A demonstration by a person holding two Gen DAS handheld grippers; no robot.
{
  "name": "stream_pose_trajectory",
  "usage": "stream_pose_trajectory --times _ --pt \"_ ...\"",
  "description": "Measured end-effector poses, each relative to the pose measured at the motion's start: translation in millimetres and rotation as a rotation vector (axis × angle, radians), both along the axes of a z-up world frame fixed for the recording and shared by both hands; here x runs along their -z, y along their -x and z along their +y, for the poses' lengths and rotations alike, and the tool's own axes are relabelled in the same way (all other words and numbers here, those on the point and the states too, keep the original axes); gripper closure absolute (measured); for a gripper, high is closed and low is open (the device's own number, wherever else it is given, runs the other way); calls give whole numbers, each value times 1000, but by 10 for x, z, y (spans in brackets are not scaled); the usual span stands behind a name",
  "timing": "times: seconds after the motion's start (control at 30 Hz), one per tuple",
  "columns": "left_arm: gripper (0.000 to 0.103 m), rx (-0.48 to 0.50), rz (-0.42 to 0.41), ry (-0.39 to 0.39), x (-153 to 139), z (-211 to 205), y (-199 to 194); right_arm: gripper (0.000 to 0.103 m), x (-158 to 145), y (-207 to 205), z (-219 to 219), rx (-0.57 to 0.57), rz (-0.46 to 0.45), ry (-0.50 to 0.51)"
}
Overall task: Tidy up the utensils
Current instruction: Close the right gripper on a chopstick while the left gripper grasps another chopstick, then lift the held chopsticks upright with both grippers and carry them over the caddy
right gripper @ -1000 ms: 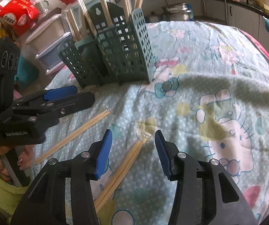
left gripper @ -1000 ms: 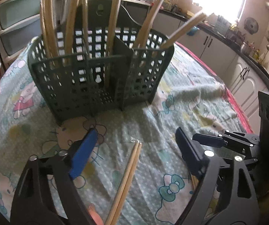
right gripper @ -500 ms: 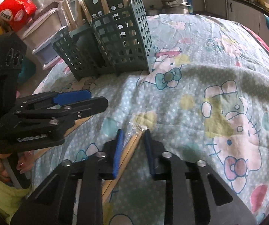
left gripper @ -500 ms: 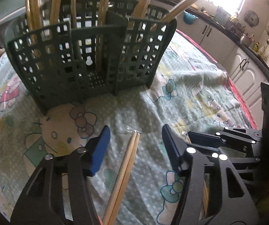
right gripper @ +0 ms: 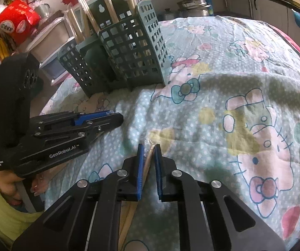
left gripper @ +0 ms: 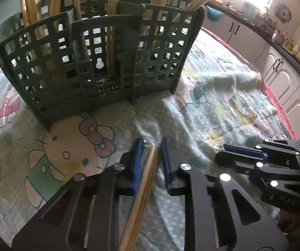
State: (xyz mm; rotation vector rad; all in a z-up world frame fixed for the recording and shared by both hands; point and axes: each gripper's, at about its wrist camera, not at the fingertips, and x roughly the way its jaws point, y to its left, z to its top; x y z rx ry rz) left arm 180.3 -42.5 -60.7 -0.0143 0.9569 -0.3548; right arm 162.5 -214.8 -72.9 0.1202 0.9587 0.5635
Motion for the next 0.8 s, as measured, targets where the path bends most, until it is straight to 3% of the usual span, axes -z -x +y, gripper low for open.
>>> stream_pose_trajectory --times 0.4,0.8 --pt "97 -27 -72 70 -349 219 125 93 -199 45 -94 29 -58 -19" --pt "100 -100 -192 168 -882 564 270 96 -682 104 28 -15 -190 -29"
